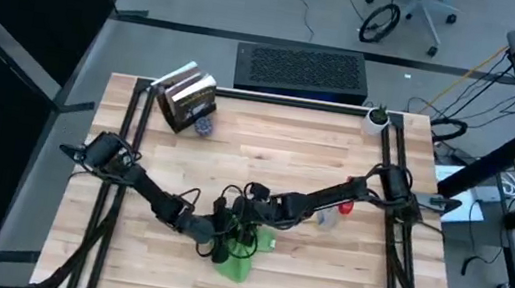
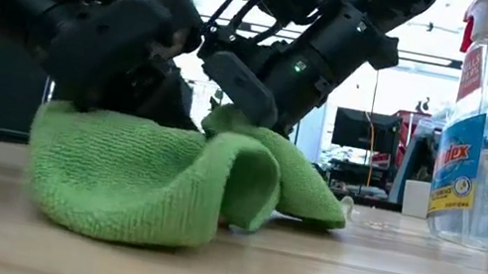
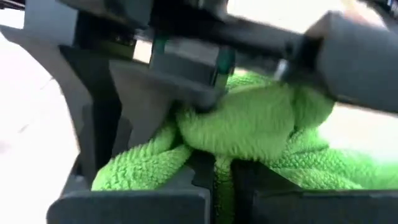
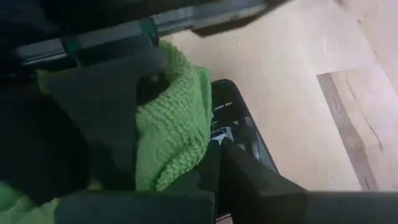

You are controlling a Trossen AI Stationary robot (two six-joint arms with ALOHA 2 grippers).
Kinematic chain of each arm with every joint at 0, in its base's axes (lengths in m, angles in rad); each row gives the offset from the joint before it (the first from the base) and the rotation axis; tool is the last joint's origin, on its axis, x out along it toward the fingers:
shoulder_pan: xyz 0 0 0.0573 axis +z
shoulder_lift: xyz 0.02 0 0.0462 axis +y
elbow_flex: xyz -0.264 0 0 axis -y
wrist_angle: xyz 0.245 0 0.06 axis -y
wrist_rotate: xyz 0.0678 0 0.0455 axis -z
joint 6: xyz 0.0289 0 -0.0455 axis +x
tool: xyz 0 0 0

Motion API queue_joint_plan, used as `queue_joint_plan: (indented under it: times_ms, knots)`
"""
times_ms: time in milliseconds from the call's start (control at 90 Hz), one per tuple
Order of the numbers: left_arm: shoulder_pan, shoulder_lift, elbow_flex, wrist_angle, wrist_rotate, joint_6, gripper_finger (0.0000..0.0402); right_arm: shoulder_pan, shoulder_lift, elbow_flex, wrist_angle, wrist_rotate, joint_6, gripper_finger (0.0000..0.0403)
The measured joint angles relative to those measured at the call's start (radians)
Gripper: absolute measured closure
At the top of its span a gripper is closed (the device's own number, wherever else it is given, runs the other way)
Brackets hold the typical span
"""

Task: Apply microfiber cloth
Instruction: Wipe the front of the pink cellphone with the green microfiber cloth

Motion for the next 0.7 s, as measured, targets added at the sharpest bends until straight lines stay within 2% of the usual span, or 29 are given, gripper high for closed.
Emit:
queue_joint_plan:
  times_ms: [111,189,233,300,389,444,522,622,700]
  knots:
    - [-0.017,0.024,0.002,0.02,0.083,-0.026,0.0401,-0.006,0.0,0.0,0.008,-0.001,-0.005,0.0403]
    - [-0.031,0.035,0.006,0.012,0.238,-0.038,0.0401,-0.016,0.0,0.0,0.009,-0.021,-0.007,0.0403]
    - [-0.037,0.023,0.009,-0.039,0.353,-0.062,0.0401,-0.018,0.0,0.0,0.011,-0.026,-0.013,0.0403]
    - [-0.059,-0.015,0.007,-0.123,0.466,-0.129,0.0401,-0.019,0.0,0.001,0.013,-0.024,-0.032,0.0403]
    - [-0.092,-0.093,0.0,-0.21,0.487,-0.125,0.0401,-0.02,0.001,0.001,0.017,-0.019,-0.052,0.0403]
    - [-0.109,-0.169,-0.002,-0.277,0.436,-0.104,0.0401,-0.021,0.001,0.0,0.022,-0.016,-0.052,0.0403]
    - [-0.133,-0.295,0.001,-0.412,0.312,-0.085,0.0401,-0.023,0.002,0.0,0.029,-0.014,-0.052,0.0403]
    - [-0.161,-0.402,0.001,-0.6,0.077,-0.051,0.0401,-0.022,0.001,0.0,0.034,-0.01,-0.056,0.0403]
    - [-0.148,-0.431,0.0,-0.664,-0.096,-0.024,0.0401,-0.022,0.001,0.0,0.035,-0.008,-0.056,0.0403]
